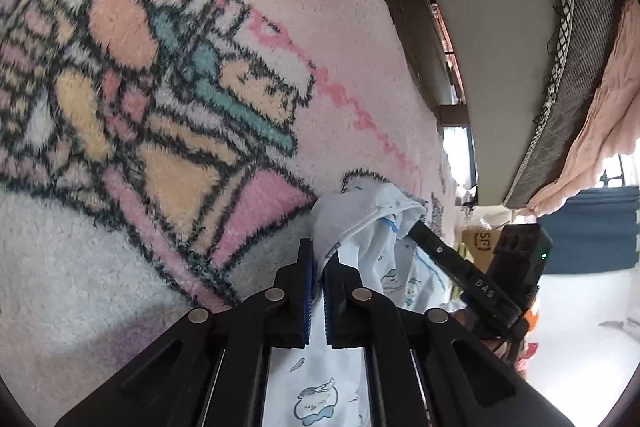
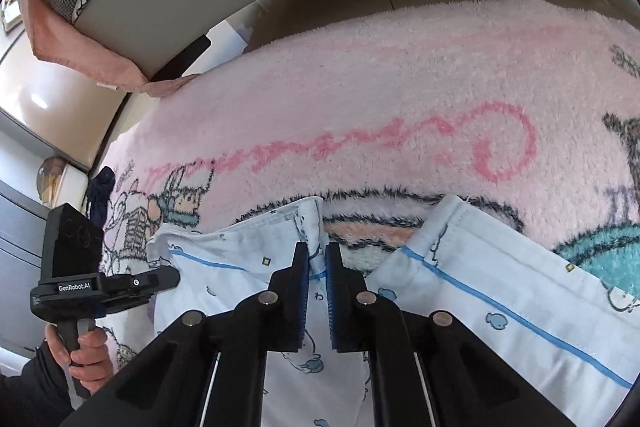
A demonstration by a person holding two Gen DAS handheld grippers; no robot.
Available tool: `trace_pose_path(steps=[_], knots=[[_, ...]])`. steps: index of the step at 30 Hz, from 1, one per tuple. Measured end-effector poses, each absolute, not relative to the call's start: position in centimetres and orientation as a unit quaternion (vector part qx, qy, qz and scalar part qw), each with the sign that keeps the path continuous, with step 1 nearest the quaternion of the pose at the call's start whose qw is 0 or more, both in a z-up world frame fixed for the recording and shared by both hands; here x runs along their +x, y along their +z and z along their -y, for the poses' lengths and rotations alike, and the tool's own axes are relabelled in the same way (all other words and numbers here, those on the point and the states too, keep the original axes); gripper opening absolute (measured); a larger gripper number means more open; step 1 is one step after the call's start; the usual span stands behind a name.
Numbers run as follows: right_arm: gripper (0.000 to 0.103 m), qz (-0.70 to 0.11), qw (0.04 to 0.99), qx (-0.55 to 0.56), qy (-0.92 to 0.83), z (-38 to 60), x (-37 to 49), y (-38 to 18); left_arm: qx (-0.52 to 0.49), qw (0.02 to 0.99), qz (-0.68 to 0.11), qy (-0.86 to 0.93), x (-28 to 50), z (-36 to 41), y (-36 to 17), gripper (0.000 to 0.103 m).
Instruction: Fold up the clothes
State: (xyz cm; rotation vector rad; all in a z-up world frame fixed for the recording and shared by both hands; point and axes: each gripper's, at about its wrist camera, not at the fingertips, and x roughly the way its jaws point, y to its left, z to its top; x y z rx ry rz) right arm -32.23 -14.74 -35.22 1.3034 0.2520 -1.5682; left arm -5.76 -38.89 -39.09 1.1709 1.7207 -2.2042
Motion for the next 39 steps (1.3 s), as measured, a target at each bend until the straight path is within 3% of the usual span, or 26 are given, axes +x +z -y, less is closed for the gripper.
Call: trace_pose_path(steps=[28, 39], knots=[[0.005, -0.101, 0.513, 0.522, -0.674, 15.0, -32.8, -33.6, 0.452, -0.060, -0.425, -0.782, -8.7, 40.8, -33.3, 0.002], [0.005, -0.096, 0.518, 0.527, -0.666, 15.6, -32.7, -34.1, 0.552, -0.077, -0.350, -0.752, -9.6, 41.7, -33.3, 0.003]])
